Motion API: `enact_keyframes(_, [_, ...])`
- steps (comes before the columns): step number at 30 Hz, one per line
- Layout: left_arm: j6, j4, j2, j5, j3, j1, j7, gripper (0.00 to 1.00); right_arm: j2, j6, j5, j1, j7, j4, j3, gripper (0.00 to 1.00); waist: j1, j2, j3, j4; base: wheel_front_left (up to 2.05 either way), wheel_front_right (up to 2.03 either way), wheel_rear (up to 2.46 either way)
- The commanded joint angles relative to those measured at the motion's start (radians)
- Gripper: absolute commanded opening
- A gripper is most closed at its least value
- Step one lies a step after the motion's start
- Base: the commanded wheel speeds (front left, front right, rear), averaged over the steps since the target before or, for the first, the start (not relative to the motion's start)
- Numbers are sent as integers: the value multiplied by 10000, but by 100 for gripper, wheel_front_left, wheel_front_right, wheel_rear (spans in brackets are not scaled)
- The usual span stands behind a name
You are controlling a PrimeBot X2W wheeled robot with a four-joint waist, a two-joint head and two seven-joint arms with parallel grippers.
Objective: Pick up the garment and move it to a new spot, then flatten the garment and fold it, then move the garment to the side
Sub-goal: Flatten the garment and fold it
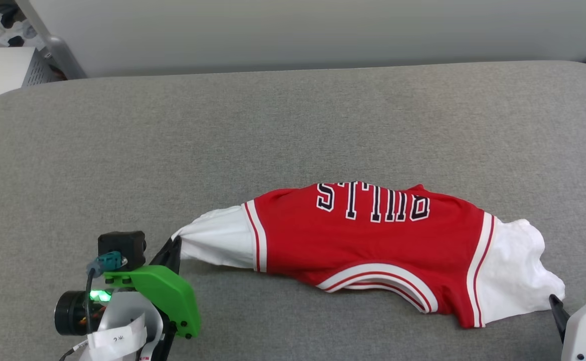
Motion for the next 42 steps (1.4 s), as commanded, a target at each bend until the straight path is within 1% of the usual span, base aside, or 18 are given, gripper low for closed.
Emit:
enact_keyframes(1, [-46, -161, 91, -98, -22, 141, 104, 0, -103, -7, 83, -201, 279, 69, 47, 100, 0, 0, 131, 209, 0, 0, 0])
enact_keyframes(6, [-154, -568, 106, -274, -176, 195, 444, 0, -383, -7, 231, -478, 807, 307, 193, 100, 0, 0, 321, 464, 0, 0, 0])
enact_keyframes(11, [-267, -754, 129, -383, -316, 184, 630, 0, -547, -7, 207, -662, 960, 757, 374, 100, 0, 0, 480, 649, 0, 0, 0])
enact_keyframes(17, [-358, -840, 202, -503, -396, 187, 804, 0, -566, -7, 376, -736, 1059, 1357, 736, 100, 0, 0, 589, 771, 0, 0, 0])
enact_keyframes(18, [-367, -841, 218, -513, -405, 192, 826, 0, -573, -7, 407, -752, 1030, 1435, 769, 80, 0, 0, 592, 778, 0, 0, 0])
enact_keyframes(19, [-374, -842, 232, -526, -414, 199, 847, 0, -596, -7, 437, -776, 981, 1525, 810, 34, 0, 0, 591, 786, 0, 0, 0])
enact_keyframes(20, [-379, -838, 240, -542, -421, 205, 866, 0, -621, -7, 472, -796, 935, 1583, 861, 5, 0, 0, 582, 793, 0, 0, 0])
enact_keyframes(21, [-384, -826, 249, -561, -425, 217, 881, 0, -658, -7, 515, -813, 843, 1629, 921, 0, 0, 0, 548, 793, 0, 0, 0])
enact_keyframes(30, [-472, -903, 527, -692, -317, 379, 944, 0, -1201, -7, 979, -996, 12, 1411, 985, 0, 0, 0, -118, 621, 0, 0, 0])
enact_keyframes(36, [-517, -1210, 909, -679, -100, 349, 1013, 0, -1685, -7, 1334, -1272, -305, 697, 915, 0, 0, 0, -764, 367, 0, 0, 0])
enact_keyframes(42, [-566, -1728, 1382, -763, 270, 114, 1248, 0, -2135, -7, 1882, -2055, -627, -194, 709, 0, 0, 0, -1328, 53, 0, 0, 0])
